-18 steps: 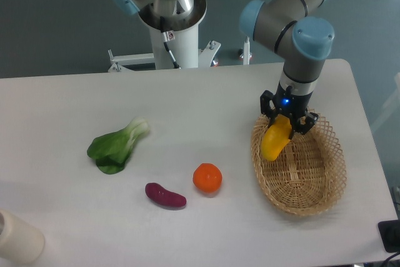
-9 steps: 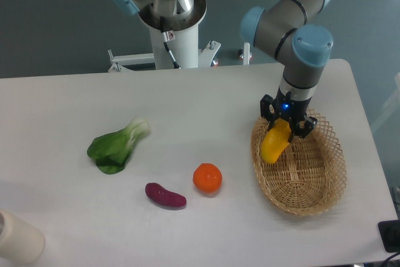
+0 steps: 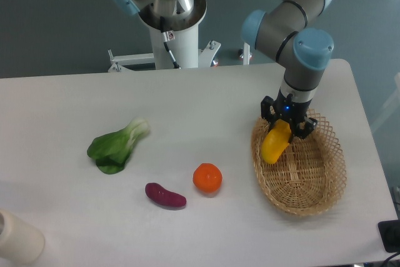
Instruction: Place the mango in the basket
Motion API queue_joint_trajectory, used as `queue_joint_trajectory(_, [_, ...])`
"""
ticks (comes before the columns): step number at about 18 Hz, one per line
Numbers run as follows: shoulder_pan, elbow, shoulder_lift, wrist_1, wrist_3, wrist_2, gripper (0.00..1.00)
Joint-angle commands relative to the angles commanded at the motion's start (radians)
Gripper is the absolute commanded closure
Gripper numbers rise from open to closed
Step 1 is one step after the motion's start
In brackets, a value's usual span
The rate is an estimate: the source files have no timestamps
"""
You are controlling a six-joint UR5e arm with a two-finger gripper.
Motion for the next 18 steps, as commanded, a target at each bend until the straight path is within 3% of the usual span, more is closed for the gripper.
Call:
queue_joint_trajectory(7, [0.002, -0.011, -0.009, 0.029, 0.011, 0.015, 0.35])
queue_joint_trajectory(9, [0.002, -0.009, -0.008, 0.031, 0.002, 0.012, 0.27])
queue_joint_trajectory(11, [-0.002, -0.011, -0.009, 0.032, 0.003, 0.014, 0.27])
queue_joint_trajectory(13, [-0.003, -0.006, -0.011, 0.044, 0.002, 0.012, 0.11])
queue_joint_trajectory(15, [-0.002, -0.008, -0.011, 0.049, 0.002, 0.014, 0.03])
queue_joint_trajectory(18, [-0.002, 0.000, -0.009, 0.048, 0.011, 0.014, 0.00])
